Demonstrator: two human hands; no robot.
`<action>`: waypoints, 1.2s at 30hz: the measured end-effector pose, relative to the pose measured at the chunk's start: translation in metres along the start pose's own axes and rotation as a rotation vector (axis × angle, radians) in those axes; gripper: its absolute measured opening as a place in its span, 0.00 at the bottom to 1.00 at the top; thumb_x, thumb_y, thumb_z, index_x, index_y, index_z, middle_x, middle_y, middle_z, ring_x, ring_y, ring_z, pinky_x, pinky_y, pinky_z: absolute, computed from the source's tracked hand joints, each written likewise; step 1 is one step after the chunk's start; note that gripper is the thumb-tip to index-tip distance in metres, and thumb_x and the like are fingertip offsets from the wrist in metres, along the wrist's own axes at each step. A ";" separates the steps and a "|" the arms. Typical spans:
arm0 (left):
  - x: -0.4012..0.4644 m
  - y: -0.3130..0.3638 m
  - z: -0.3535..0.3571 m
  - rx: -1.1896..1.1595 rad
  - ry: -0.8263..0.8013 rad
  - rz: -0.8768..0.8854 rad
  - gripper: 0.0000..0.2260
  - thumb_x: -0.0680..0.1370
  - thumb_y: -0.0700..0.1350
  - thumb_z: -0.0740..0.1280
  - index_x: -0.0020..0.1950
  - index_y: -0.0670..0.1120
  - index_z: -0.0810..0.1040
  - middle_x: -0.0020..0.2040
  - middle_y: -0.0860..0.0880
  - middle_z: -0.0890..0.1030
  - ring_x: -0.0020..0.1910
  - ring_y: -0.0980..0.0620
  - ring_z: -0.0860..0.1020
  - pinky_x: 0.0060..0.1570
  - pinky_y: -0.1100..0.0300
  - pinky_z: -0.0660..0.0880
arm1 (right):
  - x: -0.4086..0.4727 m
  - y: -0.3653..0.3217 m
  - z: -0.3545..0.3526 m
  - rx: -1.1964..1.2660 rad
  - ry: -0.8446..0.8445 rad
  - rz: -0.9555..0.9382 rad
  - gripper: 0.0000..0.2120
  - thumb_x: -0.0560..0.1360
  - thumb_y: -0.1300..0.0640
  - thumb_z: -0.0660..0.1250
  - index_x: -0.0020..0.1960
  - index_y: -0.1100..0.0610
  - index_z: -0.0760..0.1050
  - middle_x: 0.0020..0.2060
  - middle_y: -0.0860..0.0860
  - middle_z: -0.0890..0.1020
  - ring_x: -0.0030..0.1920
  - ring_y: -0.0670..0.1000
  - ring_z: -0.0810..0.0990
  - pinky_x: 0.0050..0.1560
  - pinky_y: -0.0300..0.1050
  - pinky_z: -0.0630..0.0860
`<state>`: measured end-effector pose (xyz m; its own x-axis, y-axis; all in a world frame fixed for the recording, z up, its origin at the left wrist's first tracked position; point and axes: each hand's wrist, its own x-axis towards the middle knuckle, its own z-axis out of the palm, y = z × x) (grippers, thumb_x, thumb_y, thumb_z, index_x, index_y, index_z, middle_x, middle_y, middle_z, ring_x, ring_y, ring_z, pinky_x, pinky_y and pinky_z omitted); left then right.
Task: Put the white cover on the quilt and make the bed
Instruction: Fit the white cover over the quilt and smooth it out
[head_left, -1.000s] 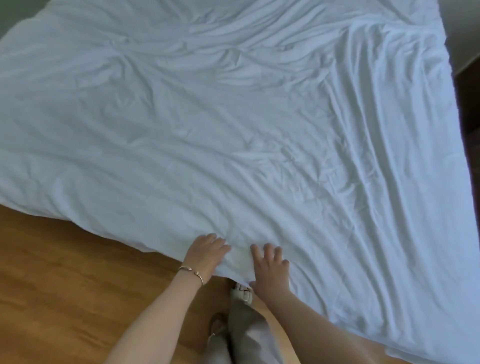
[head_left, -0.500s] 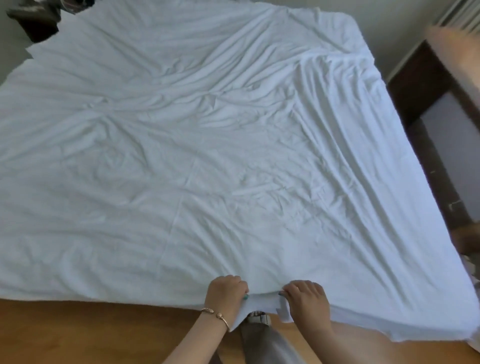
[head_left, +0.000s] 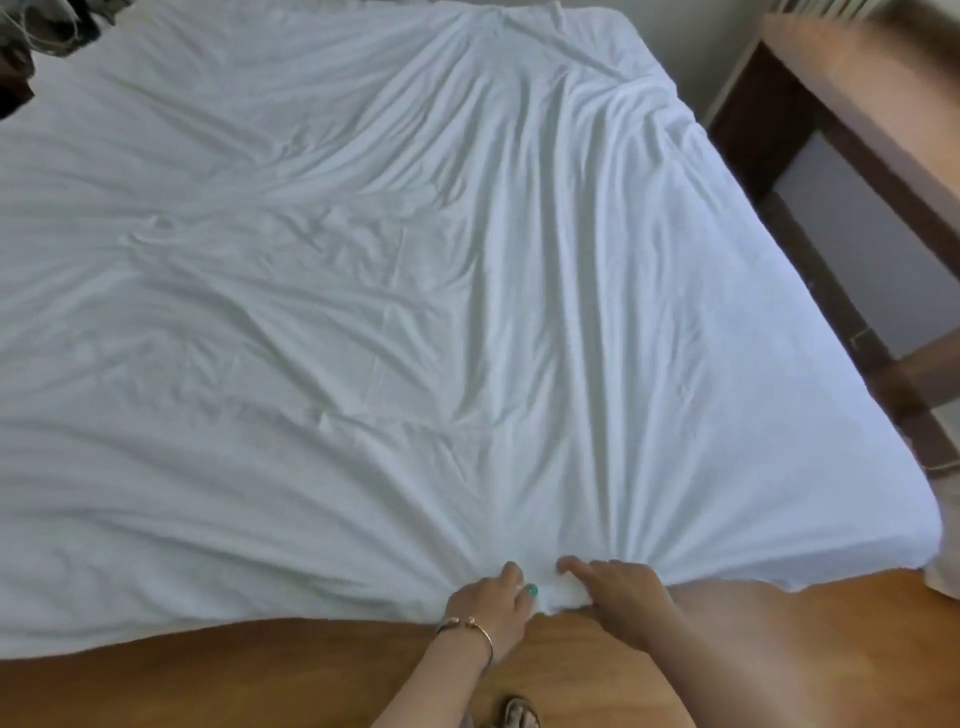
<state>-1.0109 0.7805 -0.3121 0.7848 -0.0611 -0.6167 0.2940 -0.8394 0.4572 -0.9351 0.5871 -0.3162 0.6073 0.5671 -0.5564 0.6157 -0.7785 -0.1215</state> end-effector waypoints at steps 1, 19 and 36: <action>-0.007 0.000 0.014 -0.029 -0.030 -0.008 0.14 0.82 0.55 0.49 0.60 0.49 0.66 0.54 0.44 0.80 0.52 0.41 0.78 0.44 0.53 0.68 | -0.004 -0.002 0.009 -0.021 -0.025 -0.004 0.20 0.80 0.49 0.58 0.70 0.40 0.57 0.56 0.47 0.79 0.55 0.52 0.79 0.47 0.46 0.72; -0.068 -0.047 0.024 0.134 -0.131 -0.112 0.21 0.82 0.51 0.56 0.76 0.53 0.62 0.74 0.50 0.65 0.71 0.49 0.65 0.69 0.53 0.65 | -0.052 -0.034 0.032 0.157 -0.406 0.112 0.36 0.76 0.41 0.65 0.78 0.47 0.54 0.73 0.51 0.64 0.71 0.54 0.67 0.66 0.51 0.70; -0.087 -0.384 -0.122 0.483 0.287 -0.281 0.27 0.76 0.41 0.68 0.73 0.53 0.64 0.74 0.50 0.64 0.74 0.46 0.61 0.72 0.44 0.53 | 0.161 -0.361 -0.023 0.111 0.096 0.000 0.37 0.69 0.46 0.74 0.73 0.48 0.60 0.68 0.50 0.64 0.66 0.56 0.65 0.63 0.50 0.69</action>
<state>-1.1257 1.1735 -0.3557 0.8483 0.2884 -0.4441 0.2832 -0.9557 -0.0797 -1.0475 0.9659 -0.3430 0.6556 0.5859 -0.4763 0.5597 -0.8005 -0.2143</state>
